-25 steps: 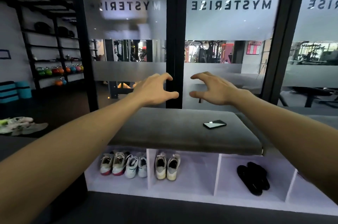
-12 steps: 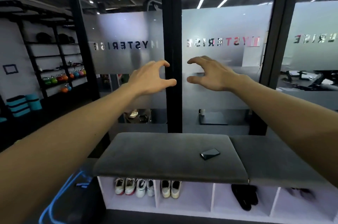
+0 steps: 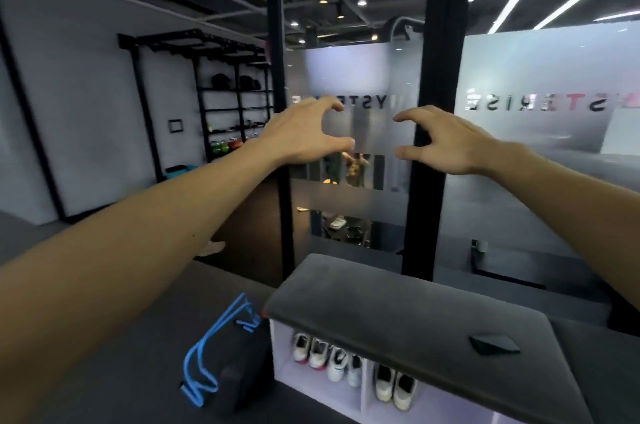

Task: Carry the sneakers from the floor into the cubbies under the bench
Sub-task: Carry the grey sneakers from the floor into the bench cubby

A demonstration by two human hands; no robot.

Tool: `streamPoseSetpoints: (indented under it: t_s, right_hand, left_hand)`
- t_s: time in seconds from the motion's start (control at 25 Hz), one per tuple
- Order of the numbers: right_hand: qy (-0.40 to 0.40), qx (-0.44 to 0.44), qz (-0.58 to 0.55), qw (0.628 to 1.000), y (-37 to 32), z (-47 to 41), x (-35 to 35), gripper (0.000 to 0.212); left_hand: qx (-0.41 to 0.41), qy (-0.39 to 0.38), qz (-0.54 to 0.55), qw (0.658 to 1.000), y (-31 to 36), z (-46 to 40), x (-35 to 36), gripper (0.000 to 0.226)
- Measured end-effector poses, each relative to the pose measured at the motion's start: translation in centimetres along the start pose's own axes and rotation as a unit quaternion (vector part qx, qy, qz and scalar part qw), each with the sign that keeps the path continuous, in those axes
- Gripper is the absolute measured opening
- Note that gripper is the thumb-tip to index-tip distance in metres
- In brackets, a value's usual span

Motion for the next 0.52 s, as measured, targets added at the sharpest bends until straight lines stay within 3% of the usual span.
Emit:
streamPoseSetpoints:
  t_s: [0.12,0.32,0.52]
  right_hand:
    - [-0.017,-0.047,-0.038,0.998,-6.0,-4.6,4.1,0.068]
    - [-0.022,-0.12,-0.124,0.985,-21.9,-11.8,12.2,0.072]
    - [-0.015,-0.157,-0.172,0.972,-36.0,-18.5,19.7,0.069]
  left_hand:
    - [-0.039,0.006,-0.061,0.997,-6.9,2.1,-4.7,0.071]
    - [-0.139,0.033,-0.161,0.977,-21.9,7.6,-14.2,0.068]
    - [-0.169,0.048,-0.214,0.961,-34.9,12.4,-21.2,0.068]
Point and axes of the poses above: each hand's wrist, its own z-axis away from the middle knuckle, its own x-axis out of the palm, y = z × x, the point moved 6 cm from there along -z, towards the middle knuckle, and after that the axes turned 9 degrees about y, right-handed, at the moved point
